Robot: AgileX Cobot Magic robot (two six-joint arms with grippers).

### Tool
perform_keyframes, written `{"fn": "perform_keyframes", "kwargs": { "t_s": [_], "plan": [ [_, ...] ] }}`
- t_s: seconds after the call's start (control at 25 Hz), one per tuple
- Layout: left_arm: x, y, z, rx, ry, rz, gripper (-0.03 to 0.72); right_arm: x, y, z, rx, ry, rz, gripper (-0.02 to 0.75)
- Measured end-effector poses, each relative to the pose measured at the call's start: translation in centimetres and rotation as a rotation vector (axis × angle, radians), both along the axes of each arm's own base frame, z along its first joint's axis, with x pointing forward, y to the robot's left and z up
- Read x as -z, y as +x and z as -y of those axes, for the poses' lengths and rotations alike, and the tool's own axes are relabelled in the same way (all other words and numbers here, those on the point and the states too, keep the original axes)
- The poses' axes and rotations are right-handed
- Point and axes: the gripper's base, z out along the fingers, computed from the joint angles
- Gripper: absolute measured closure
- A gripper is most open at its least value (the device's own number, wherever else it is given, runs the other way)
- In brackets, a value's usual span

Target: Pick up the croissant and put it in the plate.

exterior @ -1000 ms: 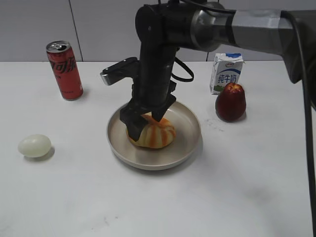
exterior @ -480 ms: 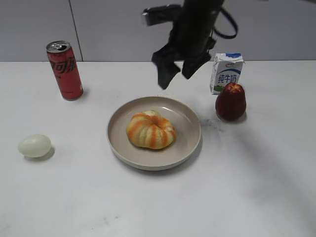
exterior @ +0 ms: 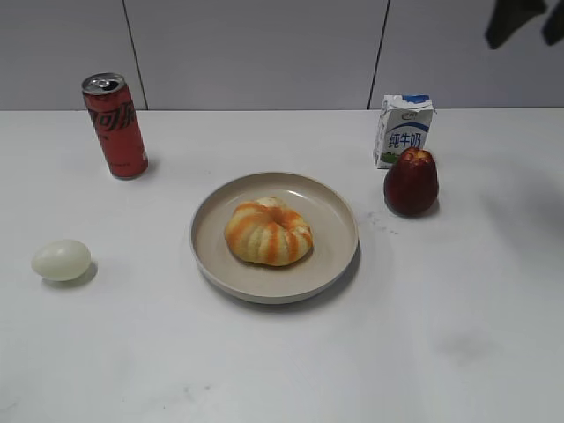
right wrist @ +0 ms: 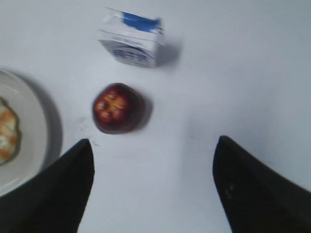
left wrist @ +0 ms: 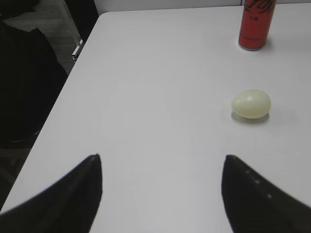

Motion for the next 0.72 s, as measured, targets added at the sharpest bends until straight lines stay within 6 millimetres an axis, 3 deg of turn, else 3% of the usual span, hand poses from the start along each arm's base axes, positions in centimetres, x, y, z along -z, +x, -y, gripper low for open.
{"fn": "perform_keyframes", "kwargs": {
  "t_s": [0.12, 0.24, 0.56, 0.72],
  "plan": [
    [0.0, 0.0, 0.0, 0.000, 0.000, 0.000, 0.105, -0.4, -2.1, 3.4, 0.085, -0.008, -0.016, 0.167],
    [0.0, 0.0, 0.0, 0.000, 0.000, 0.000, 0.105, -0.9, -4.9, 4.9, 0.129, -0.010, -0.029, 0.167],
    [0.0, 0.0, 0.0, 0.000, 0.000, 0.000, 0.105, 1.1, -15.2, 4.4, 0.133, 0.001, -0.119, 0.167],
    [0.0, 0.0, 0.0, 0.000, 0.000, 0.000, 0.105, 1.9, -20.4, 4.2, 0.141, -0.013, -0.053, 0.167]
  ]
}}
